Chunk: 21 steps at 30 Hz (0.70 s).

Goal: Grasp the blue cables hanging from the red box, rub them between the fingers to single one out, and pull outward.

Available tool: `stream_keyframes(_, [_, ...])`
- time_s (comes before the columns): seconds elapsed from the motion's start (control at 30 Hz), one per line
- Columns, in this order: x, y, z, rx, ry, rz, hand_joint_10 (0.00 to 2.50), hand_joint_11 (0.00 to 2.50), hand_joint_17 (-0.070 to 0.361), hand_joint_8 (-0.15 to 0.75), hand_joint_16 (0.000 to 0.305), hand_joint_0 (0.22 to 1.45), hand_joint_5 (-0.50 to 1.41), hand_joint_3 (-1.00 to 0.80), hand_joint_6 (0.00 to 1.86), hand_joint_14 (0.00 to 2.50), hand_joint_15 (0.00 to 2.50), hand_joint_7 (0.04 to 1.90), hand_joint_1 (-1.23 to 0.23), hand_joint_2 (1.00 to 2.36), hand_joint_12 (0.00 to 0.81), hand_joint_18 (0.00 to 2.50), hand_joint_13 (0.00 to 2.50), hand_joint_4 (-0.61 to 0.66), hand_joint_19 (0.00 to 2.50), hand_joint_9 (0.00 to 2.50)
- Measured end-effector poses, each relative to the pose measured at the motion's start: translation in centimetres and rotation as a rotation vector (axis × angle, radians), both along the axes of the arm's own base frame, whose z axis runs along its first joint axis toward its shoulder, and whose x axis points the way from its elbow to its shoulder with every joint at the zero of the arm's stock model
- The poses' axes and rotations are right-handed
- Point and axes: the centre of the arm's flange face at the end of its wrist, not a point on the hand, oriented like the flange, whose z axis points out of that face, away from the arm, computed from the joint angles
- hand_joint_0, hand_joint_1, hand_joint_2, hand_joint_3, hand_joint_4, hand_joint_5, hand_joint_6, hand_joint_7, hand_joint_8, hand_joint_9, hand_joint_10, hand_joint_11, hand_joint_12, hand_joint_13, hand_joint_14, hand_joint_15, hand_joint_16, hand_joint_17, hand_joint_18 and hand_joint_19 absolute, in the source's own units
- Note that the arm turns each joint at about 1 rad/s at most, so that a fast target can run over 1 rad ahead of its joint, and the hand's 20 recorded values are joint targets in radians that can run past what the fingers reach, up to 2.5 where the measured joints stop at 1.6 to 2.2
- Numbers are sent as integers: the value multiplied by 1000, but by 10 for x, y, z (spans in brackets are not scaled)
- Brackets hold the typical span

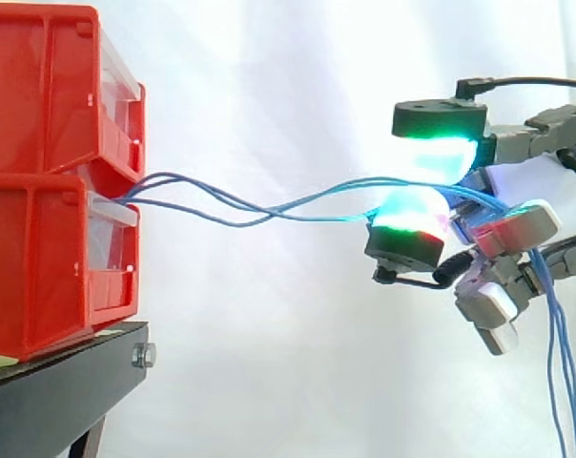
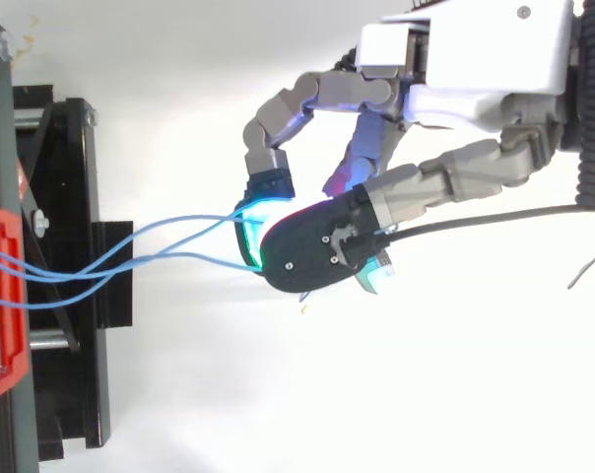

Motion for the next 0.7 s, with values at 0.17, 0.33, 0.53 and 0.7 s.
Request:
stream_keyframes(0.17, [0,0,0,0,0,0,23,870,113,251,50,593,-147,-157,906,32,749,1024,-777,1020,340,792,1014,22,664,1342])
stream_keyframes(0.33, [0,0,0,0,0,0,24,897,108,235,48,607,-153,-296,906,33,760,976,-805,1014,327,778,1003,38,674,1333])
stream_keyframes(0.53, [0,0,0,1,0,0,24,878,112,242,50,544,-141,-431,878,32,741,972,-673,1005,339,798,1016,60,670,1377])
stream_keyframes(0.7, [0,-2,2,-4,-5,-3,23,856,115,252,51,526,-136,-454,866,30,751,967,-598,1003,343,804,1023,69,664,1391])
